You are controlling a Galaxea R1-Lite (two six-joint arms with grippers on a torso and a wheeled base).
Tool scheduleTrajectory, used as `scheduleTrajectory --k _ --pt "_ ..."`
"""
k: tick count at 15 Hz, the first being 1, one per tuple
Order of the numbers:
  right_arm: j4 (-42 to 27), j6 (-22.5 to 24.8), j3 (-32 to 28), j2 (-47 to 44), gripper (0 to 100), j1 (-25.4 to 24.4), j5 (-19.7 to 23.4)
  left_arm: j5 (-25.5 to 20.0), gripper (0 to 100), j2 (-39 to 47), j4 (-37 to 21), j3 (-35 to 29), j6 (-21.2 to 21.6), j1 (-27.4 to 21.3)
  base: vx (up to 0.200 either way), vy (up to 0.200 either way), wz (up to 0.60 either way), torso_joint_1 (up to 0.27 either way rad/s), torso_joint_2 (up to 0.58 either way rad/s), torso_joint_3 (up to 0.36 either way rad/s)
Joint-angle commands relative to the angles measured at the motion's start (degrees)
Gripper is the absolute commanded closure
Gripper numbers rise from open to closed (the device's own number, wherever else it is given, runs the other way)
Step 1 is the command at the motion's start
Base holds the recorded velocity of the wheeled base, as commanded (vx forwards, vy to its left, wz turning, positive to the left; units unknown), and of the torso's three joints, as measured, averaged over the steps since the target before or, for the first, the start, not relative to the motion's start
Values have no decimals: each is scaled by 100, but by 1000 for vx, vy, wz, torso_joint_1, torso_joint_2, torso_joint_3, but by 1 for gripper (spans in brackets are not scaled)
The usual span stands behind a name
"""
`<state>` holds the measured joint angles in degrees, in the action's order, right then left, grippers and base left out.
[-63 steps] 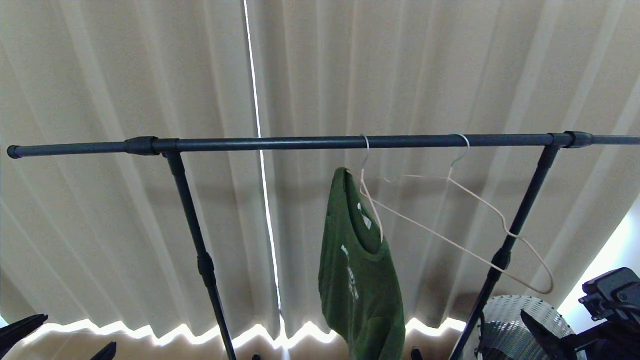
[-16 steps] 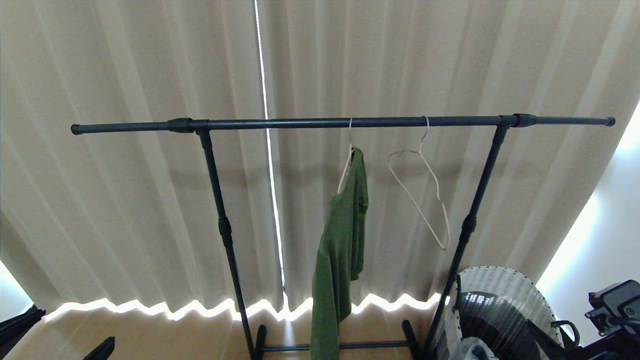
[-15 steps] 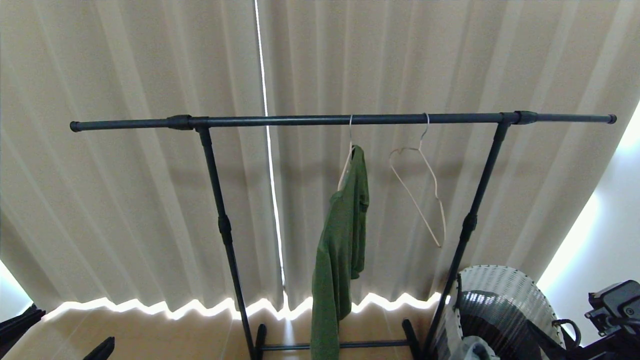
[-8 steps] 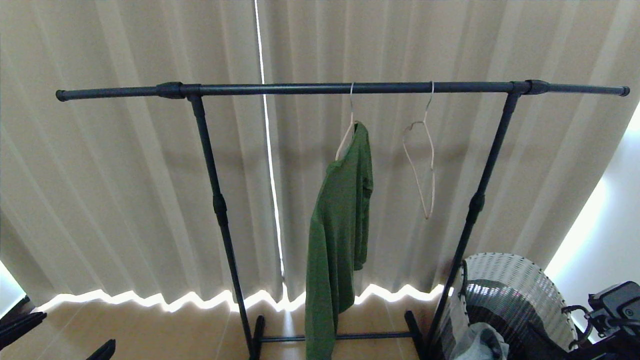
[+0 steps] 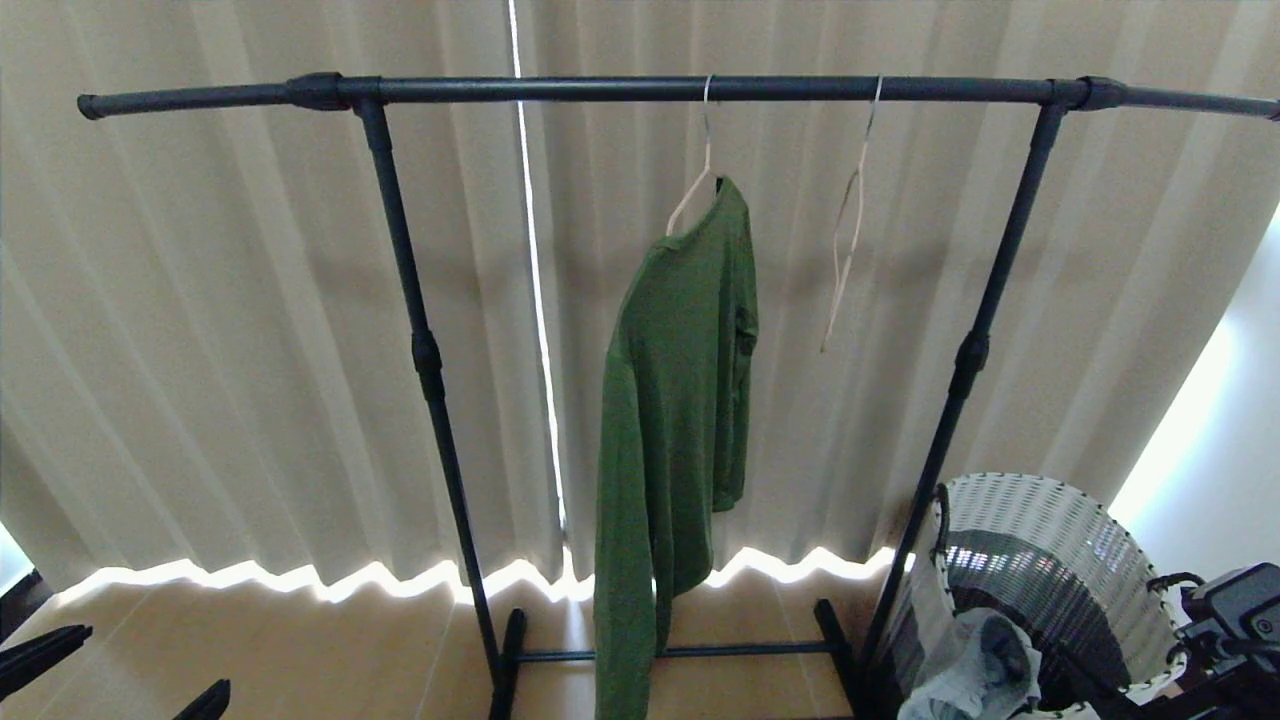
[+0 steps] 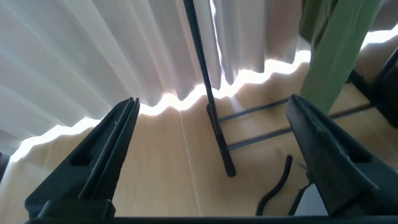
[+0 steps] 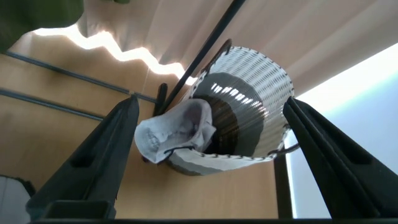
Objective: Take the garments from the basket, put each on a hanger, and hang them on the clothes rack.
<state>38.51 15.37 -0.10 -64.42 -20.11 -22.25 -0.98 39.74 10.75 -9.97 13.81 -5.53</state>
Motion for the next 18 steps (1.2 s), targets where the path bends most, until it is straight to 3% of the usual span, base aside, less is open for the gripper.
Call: scheduleTrajectory --k 1,8,18 --pt "7 1 1 25 0 -1 1 1 0 -1 6 -5 -1 9 0 0 0 -144 456 315" --pt "7 1 1 25 0 -1 1 10 0 -10 6 -14 -19 52 0 0 0 -100 432 326" --pt "-239 27 -201 -36 0 -10 89 1 0 -239 6 4 -80 9 0 0 0 -9 34 25"
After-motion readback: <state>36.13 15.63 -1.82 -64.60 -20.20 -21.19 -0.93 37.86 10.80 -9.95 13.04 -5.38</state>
